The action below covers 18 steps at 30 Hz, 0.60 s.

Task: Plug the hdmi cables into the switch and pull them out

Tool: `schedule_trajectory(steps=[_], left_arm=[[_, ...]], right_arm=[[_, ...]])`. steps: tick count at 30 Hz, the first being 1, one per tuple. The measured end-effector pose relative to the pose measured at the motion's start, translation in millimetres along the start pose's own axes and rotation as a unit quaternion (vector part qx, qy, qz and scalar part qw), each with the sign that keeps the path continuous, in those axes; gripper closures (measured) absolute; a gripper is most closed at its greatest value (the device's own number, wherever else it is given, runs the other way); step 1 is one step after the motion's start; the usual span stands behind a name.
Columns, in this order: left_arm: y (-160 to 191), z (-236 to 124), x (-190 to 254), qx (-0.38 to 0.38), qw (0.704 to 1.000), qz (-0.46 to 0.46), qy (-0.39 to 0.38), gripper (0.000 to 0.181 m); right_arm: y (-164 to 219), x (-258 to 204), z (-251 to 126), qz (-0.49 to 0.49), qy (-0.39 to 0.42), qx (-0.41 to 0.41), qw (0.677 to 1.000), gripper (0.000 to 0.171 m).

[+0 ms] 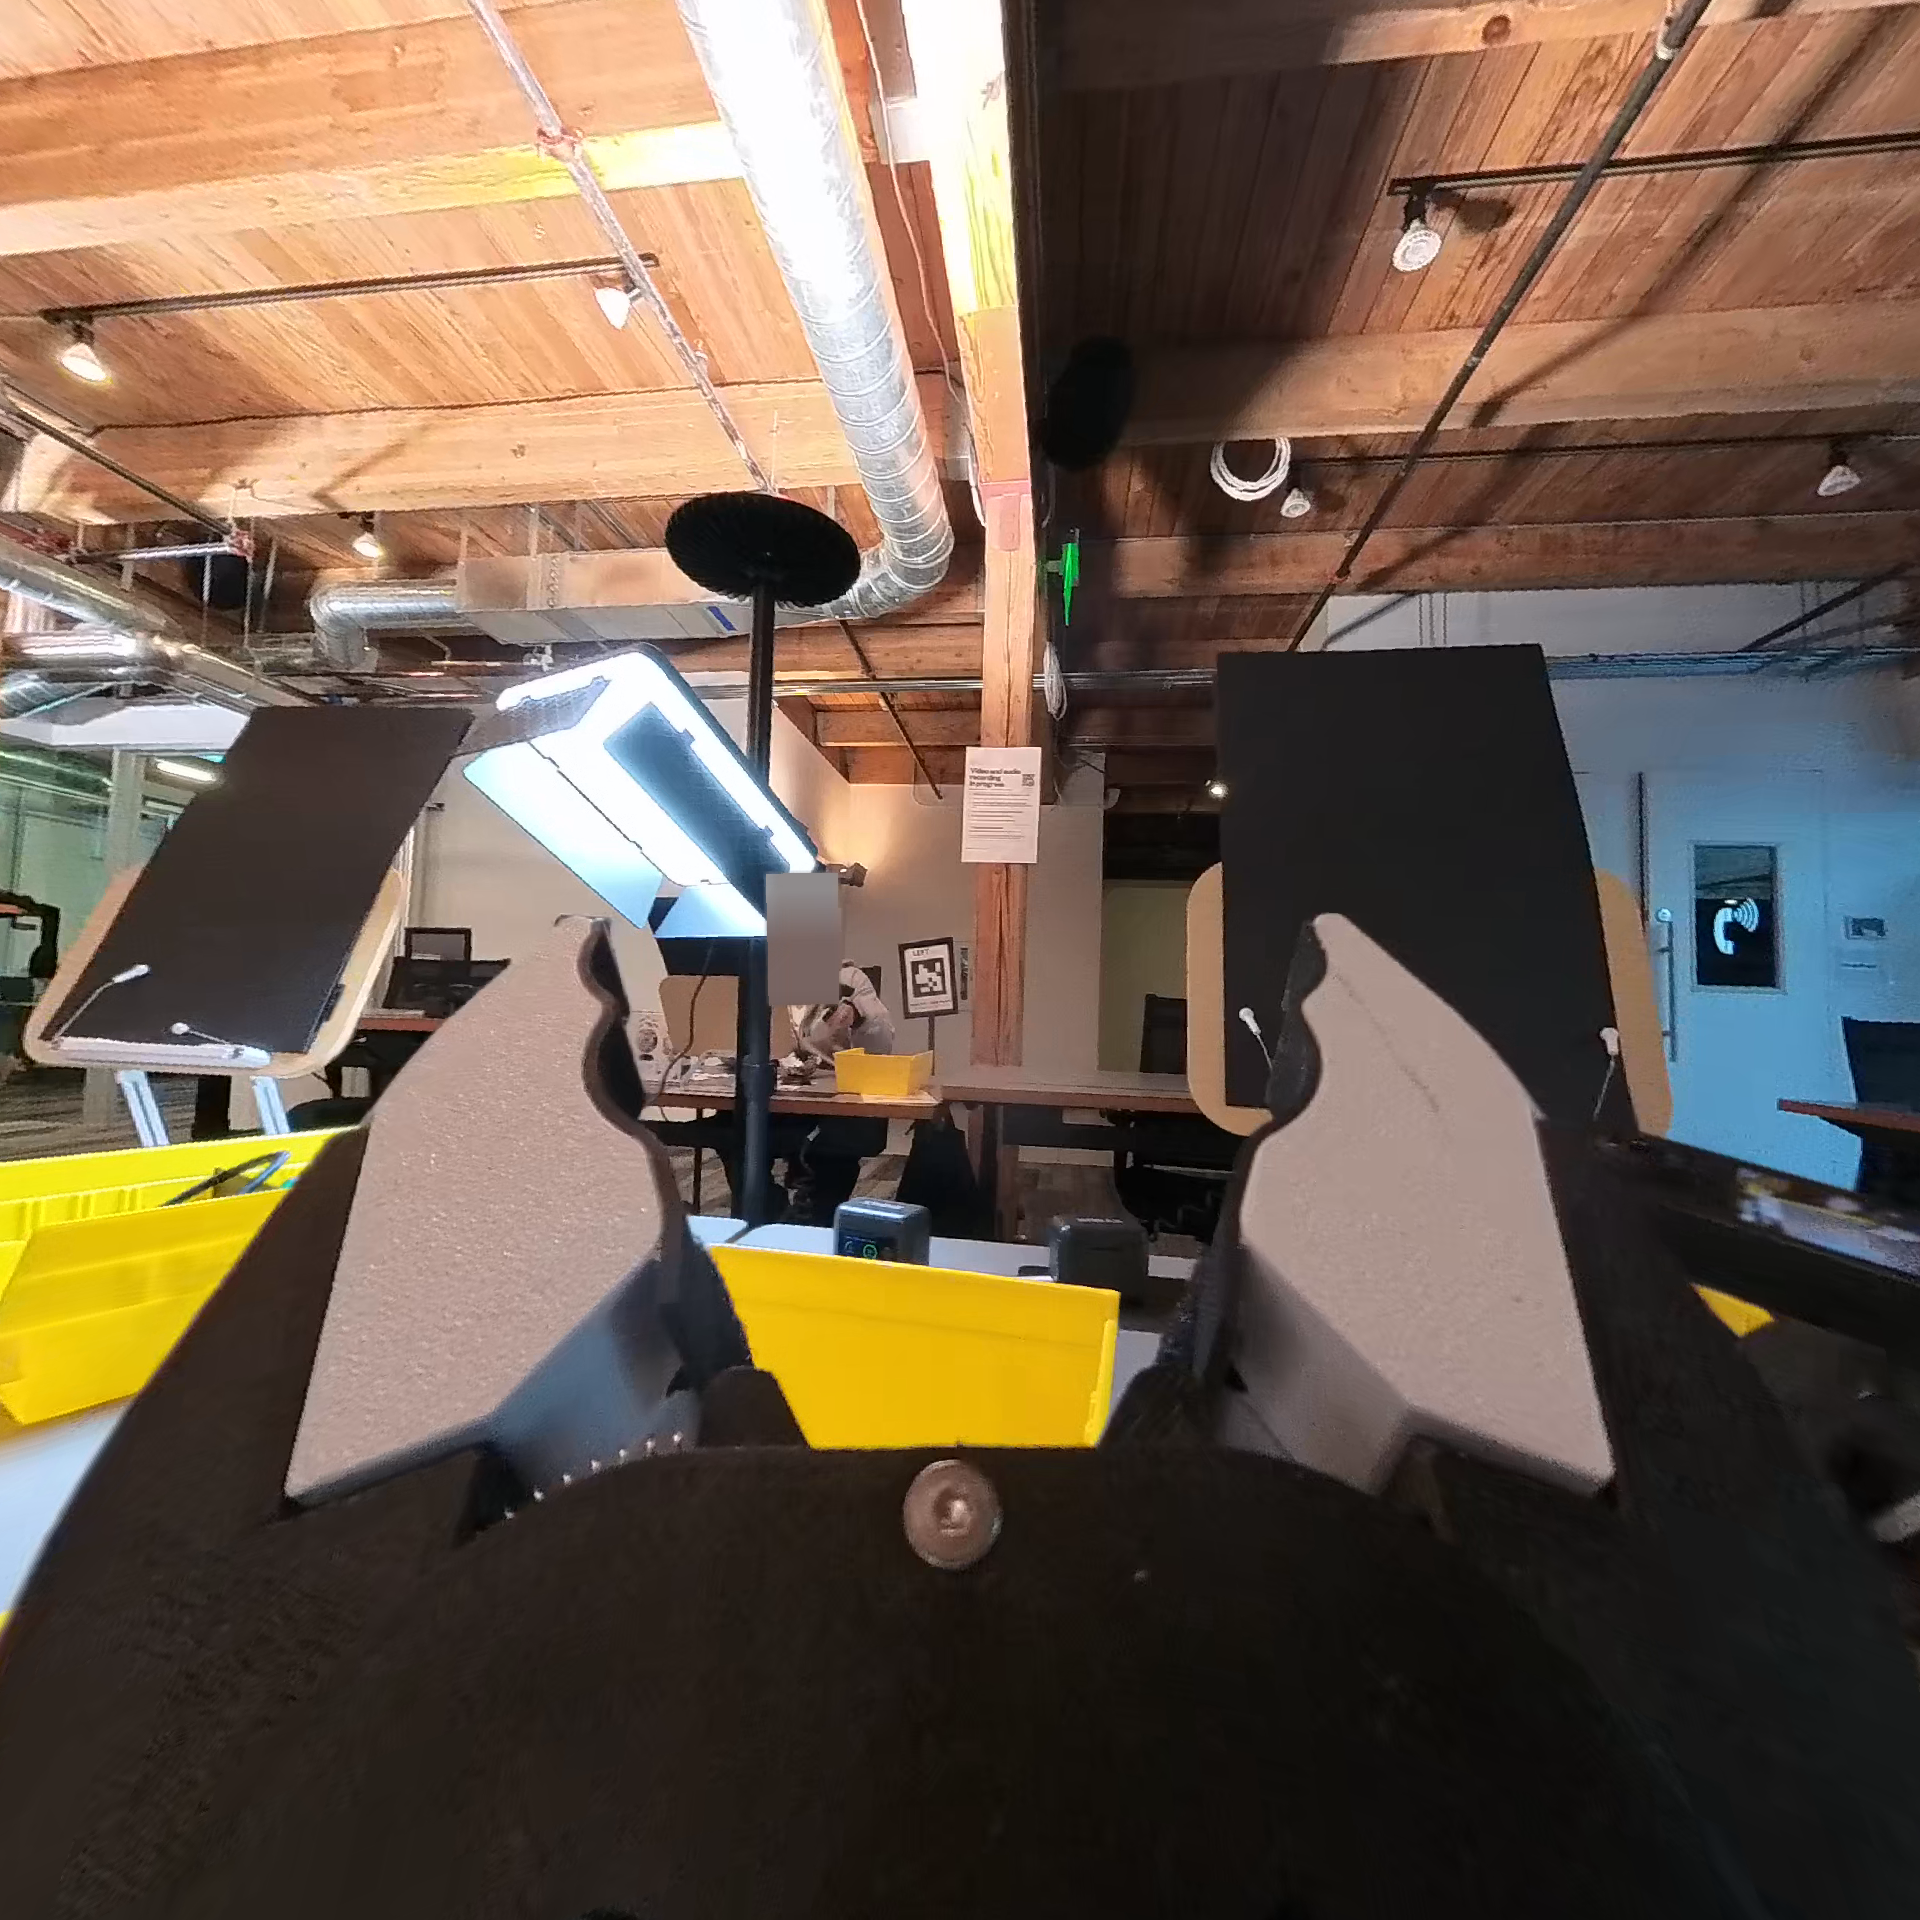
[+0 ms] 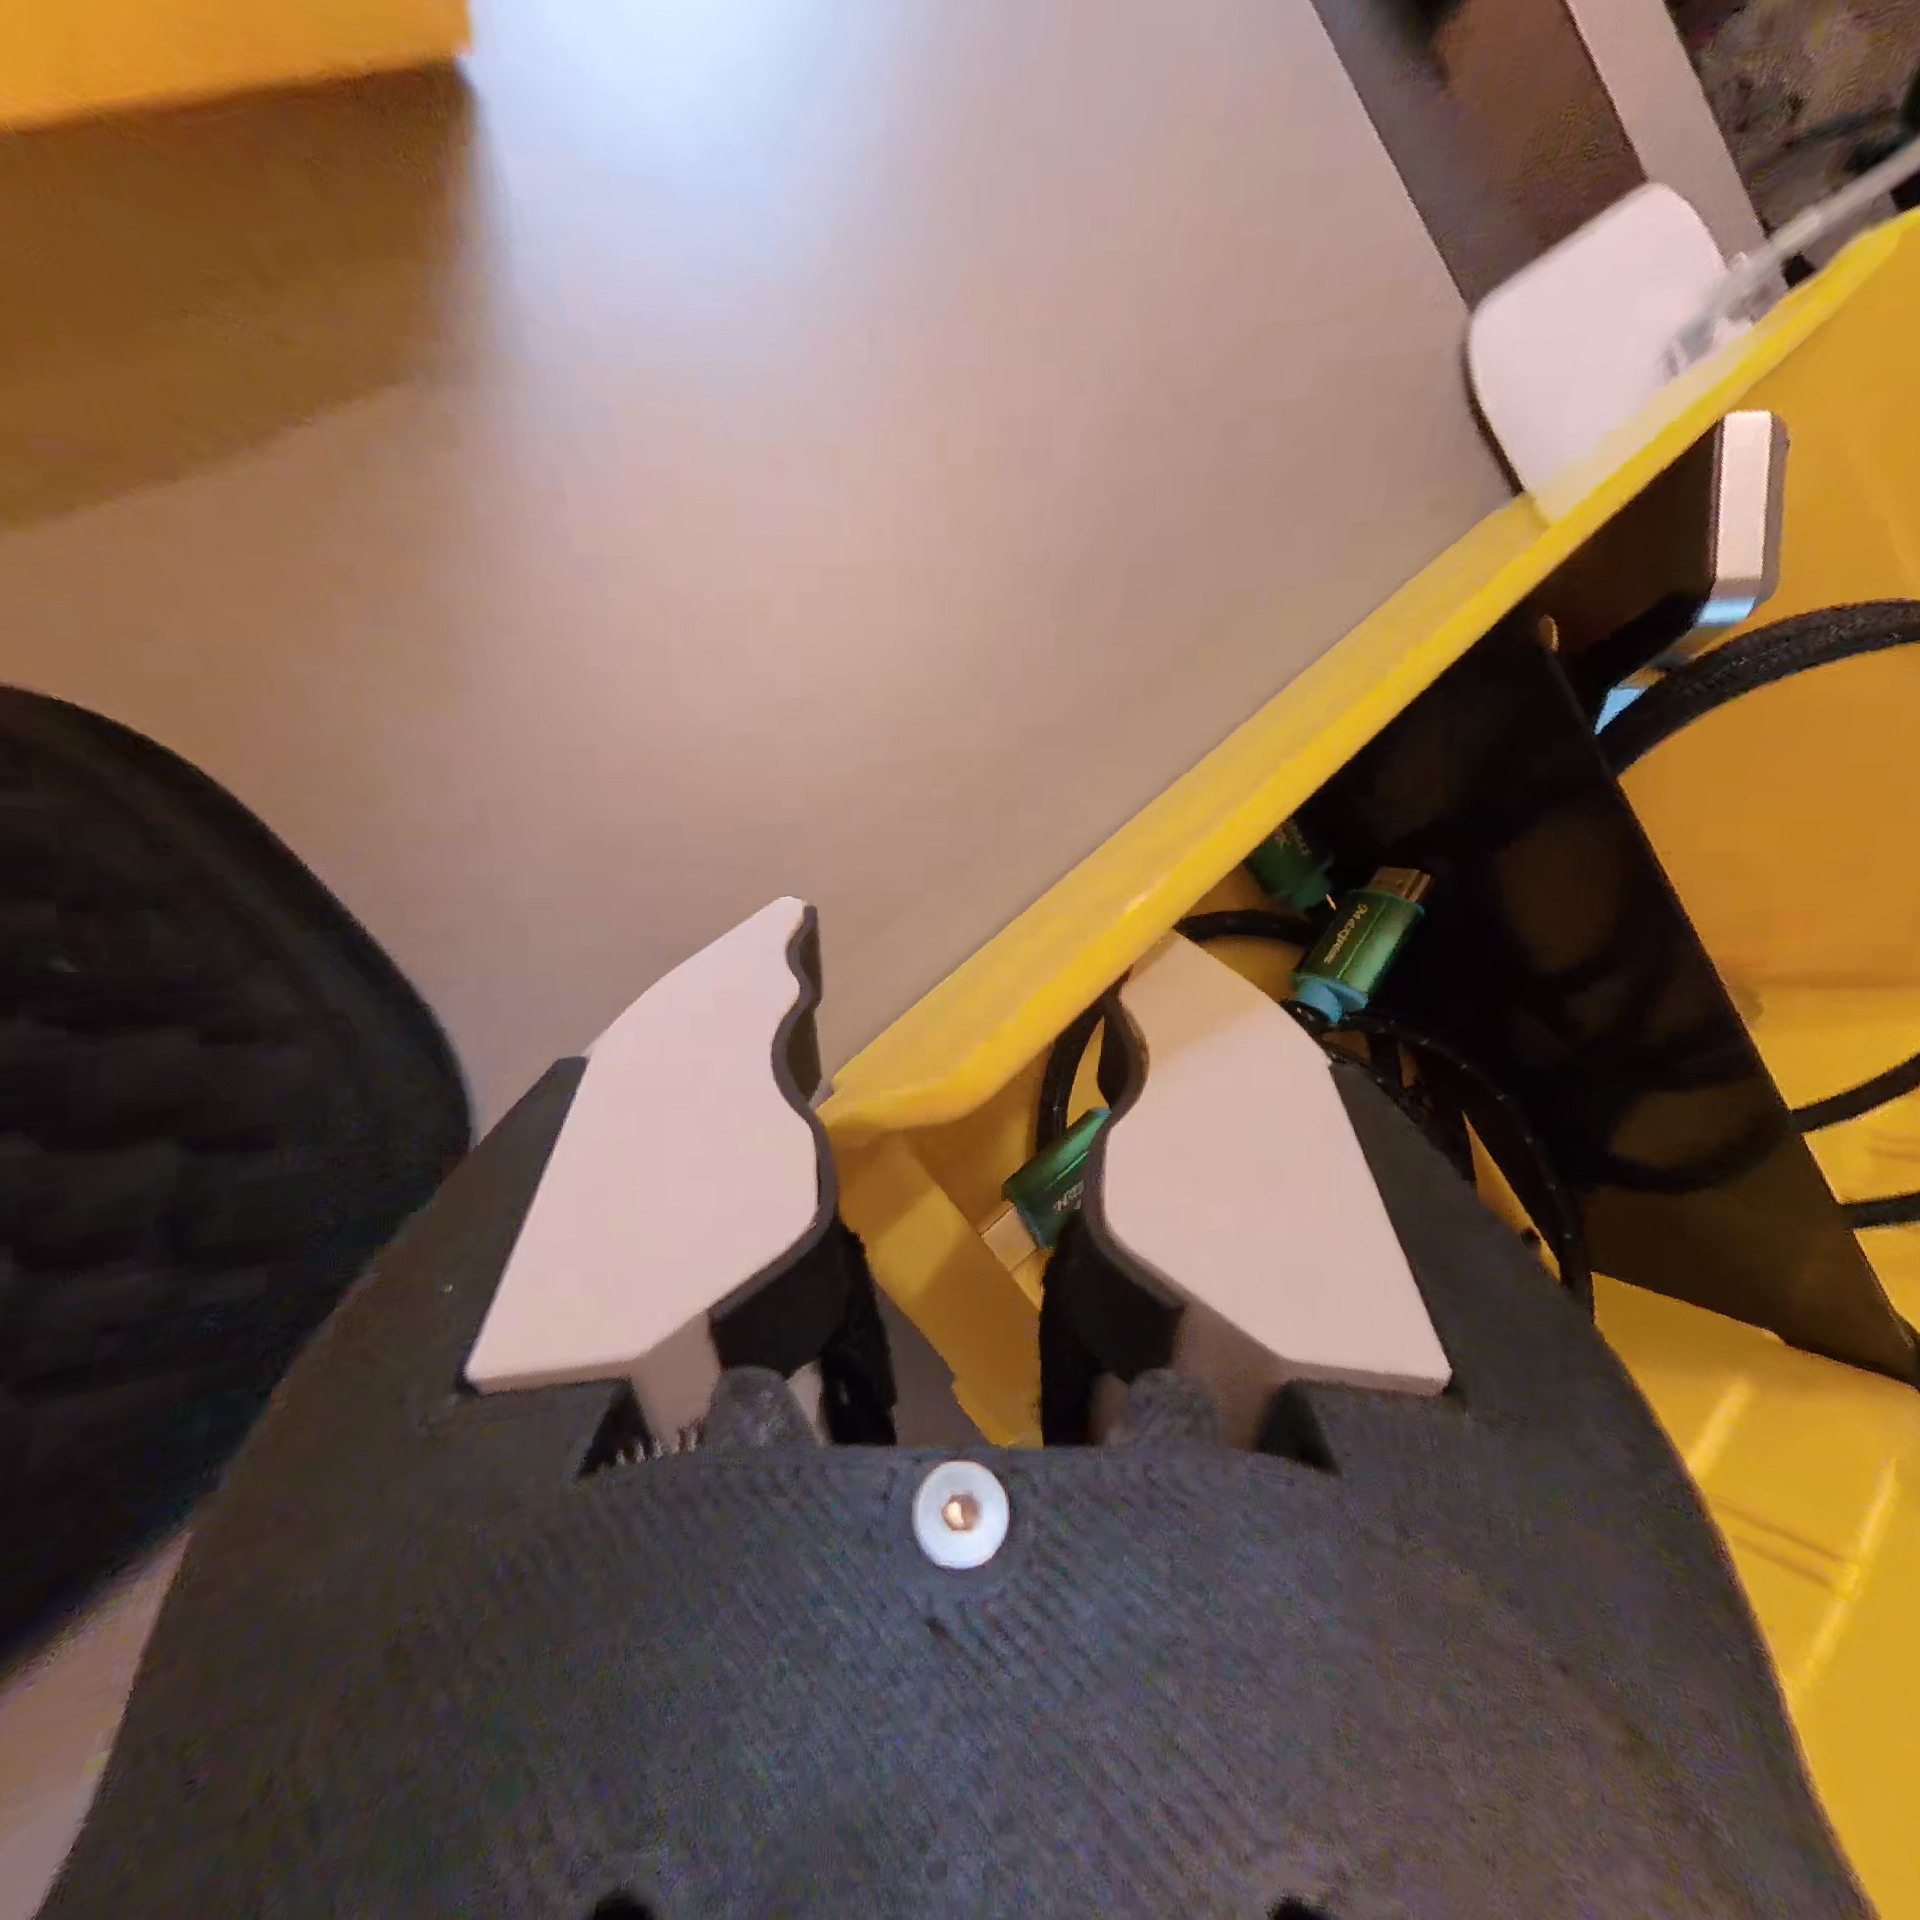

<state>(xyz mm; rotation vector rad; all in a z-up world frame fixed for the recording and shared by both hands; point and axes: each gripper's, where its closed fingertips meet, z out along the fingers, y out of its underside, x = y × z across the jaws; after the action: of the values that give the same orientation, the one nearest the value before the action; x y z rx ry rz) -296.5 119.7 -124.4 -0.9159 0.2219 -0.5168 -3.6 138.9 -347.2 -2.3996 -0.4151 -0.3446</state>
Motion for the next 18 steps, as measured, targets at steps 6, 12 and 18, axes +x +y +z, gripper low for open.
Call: schedule_trajectory(steps=[6, 12, 18], left_arm=[[0, -3, -16, 0.0, 1.0, -0.001, -0.021, 0.064], [-1, -6, -33, -0.005, 0.999, 0.016, -0.044, 0.064], [15, -25, -105, -0.055, 0.981, 0.122, -0.138, 0.075]], right_arm=[[-52, -47, 18, -0.025, -0.037, 0.027, 0.999, 0.111], [-88, -77, 30, -0.043, -0.078, 0.058, 0.994, 0.109], [-105, -90, -4, -0.006, -0.139, 0.152, 0.979, 0.08]])
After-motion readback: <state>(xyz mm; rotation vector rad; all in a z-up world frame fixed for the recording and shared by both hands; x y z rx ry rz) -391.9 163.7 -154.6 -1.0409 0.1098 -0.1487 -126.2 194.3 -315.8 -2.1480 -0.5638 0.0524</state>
